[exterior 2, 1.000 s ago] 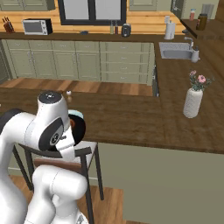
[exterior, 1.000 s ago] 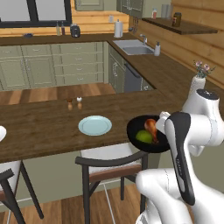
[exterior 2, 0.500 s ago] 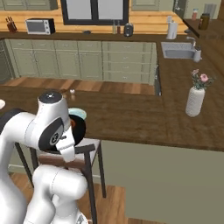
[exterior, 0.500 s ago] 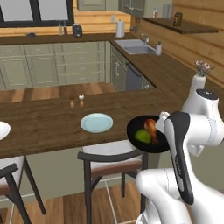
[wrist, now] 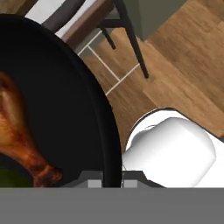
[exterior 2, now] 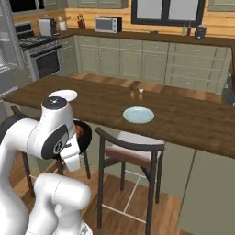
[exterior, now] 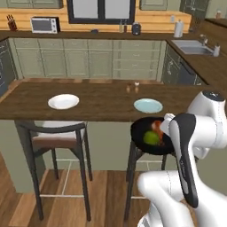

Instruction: Pick the chicken drumstick and lime from their plates and place them in the bowl. Then put the bowl in the fridge.

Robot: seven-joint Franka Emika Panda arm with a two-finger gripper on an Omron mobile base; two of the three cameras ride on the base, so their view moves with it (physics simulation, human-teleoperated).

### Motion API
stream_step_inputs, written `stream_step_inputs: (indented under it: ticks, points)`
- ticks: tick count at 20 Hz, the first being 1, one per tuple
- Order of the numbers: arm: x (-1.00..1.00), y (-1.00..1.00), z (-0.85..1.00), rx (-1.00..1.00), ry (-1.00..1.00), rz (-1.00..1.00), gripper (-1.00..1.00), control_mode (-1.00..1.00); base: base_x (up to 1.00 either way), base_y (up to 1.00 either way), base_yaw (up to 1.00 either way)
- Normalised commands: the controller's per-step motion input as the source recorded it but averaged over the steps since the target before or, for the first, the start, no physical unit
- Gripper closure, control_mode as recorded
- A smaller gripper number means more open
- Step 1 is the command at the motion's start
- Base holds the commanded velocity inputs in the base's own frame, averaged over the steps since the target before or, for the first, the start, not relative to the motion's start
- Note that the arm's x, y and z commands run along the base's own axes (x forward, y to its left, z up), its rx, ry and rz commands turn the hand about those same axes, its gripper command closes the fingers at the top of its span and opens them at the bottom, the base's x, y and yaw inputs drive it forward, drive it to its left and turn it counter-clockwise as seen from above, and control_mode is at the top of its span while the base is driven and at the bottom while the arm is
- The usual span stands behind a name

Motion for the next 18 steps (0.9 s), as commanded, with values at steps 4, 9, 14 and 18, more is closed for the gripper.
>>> stream_step_inputs:
  ticks: [4,9,14,18]
  points:
    - [0.00,0.00,0.00,0.00,0.00,0.00,1.00,1.00,0.06,1.00,0.39]
    - [0.00,0.00,0.00,0.00,0.00,0.00,1.00,1.00,0.42,1.00,0.18]
    - [0.00,0.00,0.00,0.00,0.00,0.00,1.00,1.00,0.51,1.00,0.01]
    - [0.00,0.00,0.00,0.00,0.00,0.00,1.00,1.00,0.65,1.00,-0.01]
